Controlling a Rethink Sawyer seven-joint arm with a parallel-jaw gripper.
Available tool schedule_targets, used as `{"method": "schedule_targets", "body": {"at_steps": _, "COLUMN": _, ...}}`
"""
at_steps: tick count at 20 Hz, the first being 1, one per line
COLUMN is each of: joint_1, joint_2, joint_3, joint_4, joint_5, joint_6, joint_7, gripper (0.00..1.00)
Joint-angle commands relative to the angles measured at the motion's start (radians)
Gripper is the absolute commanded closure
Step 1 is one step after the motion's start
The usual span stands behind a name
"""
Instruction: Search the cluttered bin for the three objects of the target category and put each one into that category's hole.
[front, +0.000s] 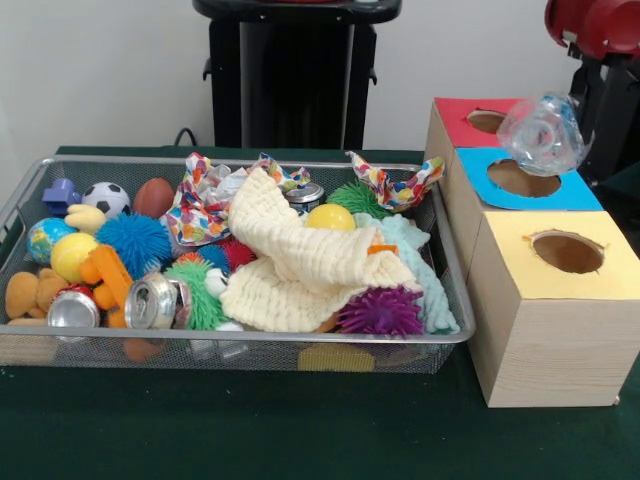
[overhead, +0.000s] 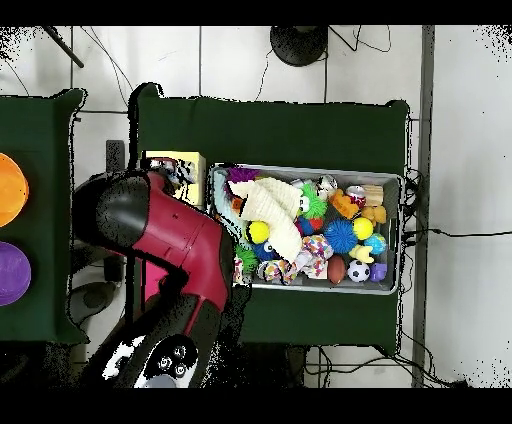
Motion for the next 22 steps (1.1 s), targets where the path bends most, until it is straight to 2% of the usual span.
{"method": "schedule_targets", "body": {"at_steps": 1, "joint_1": -0.017, "joint_2": 0.065, "joint_3": 0.089, "joint_4": 0.075, "joint_5": -0.074, "joint_6": 0.12, "joint_7": 0.142, "gripper": 1.0}}
{"method": "schedule_targets", "body": {"at_steps": 7, "joint_1": -0.029, "joint_2": 0.056, "joint_3": 0.106, "joint_4": 0.105, "joint_5": -0.094, "joint_6": 0.095, "joint_7": 0.119, "gripper": 1.0}}
{"method": "schedule_targets", "body": {"at_steps": 13, "joint_1": -0.04, "joint_2": 0.025, "joint_3": 0.209, "joint_4": 0.185, "joint_5": -0.008, "joint_6": 0.018, "joint_7": 0.128, "gripper": 1.0}}
{"method": "schedule_targets", "body": {"at_steps": 18, "joint_1": -0.049, "joint_2": 0.01, "joint_3": 0.253, "joint_4": 0.221, "joint_5": 0.009, "joint_6": 0.001, "joint_7": 0.112, "gripper": 1.0}}
{"method": "schedule_targets", "body": {"at_steps": 22, "joint_1": -0.064, "joint_2": 0.004, "joint_3": 0.286, "joint_4": 0.25, "joint_5": 0.025, "joint_6": -0.052, "joint_7": 0.104, "gripper": 1.0}}
